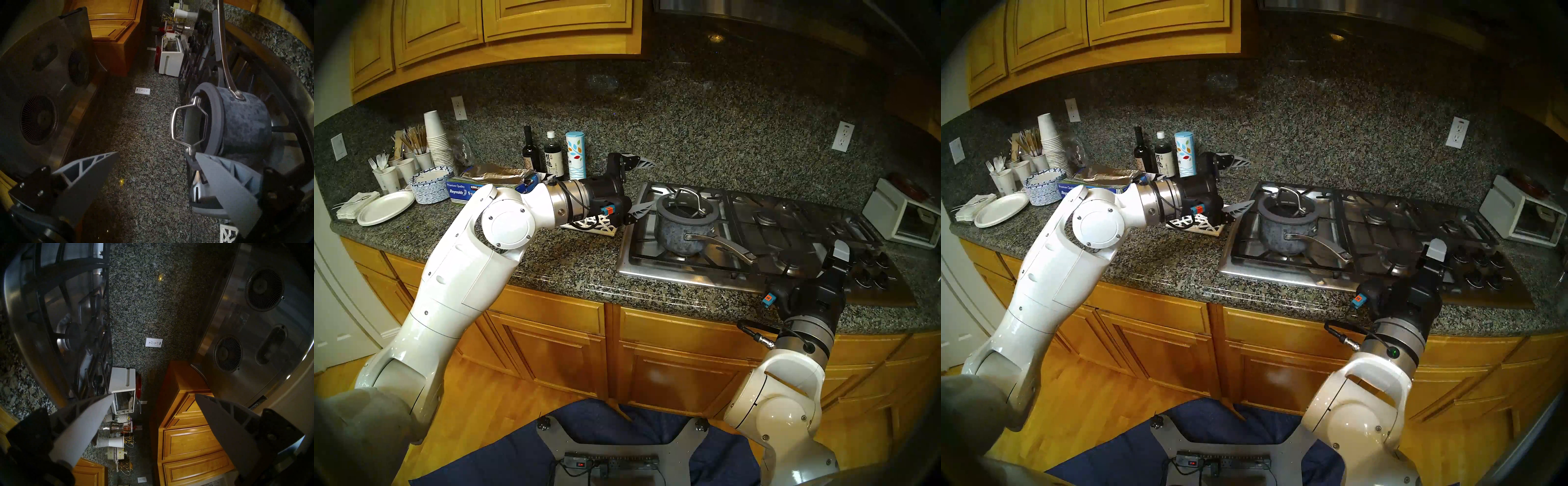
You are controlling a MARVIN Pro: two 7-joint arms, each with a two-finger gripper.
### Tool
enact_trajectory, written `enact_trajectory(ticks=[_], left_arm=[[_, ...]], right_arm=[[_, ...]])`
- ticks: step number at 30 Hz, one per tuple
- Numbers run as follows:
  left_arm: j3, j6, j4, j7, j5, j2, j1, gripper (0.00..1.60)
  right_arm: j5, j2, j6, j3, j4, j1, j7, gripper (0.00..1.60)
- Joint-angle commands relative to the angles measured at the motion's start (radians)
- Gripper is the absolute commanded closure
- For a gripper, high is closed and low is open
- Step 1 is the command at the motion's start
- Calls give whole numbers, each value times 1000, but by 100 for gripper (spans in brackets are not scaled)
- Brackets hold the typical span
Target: Pick up the pot, put it on the stove, take off the pot lid
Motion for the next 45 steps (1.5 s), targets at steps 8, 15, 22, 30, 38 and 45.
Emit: enact_trajectory(ticks=[8, 15, 22, 30, 38, 45], left_arm=[[2, 1, 48, -58, -7, -83, -148, 0], [23, -1, 103, -105, -3, -113, -207, 0], [44, -7, 162, -150, -1, -138, -250, 0], [61, -19, 216, -193, -2, -166, -293, 0], [72, -34, 254, -226, -5, -192, -331, 0], [79, -52, 289, -260, -8, -217, -369, 0]], right_arm=[[-10, 2, 0, -1, -31, 4, -24, 0], [-10, 2, 0, -1, -31, 4, -25, 0], [-10, 3, 0, -1, -31, 4, -27, 0], [-9, 3, 0, -1, -31, 3, -30, 0], [-8, 3, 0, -1, -31, 3, -32, 0], [-8, 3, 0, -1, -31, 2, -35, 0]])
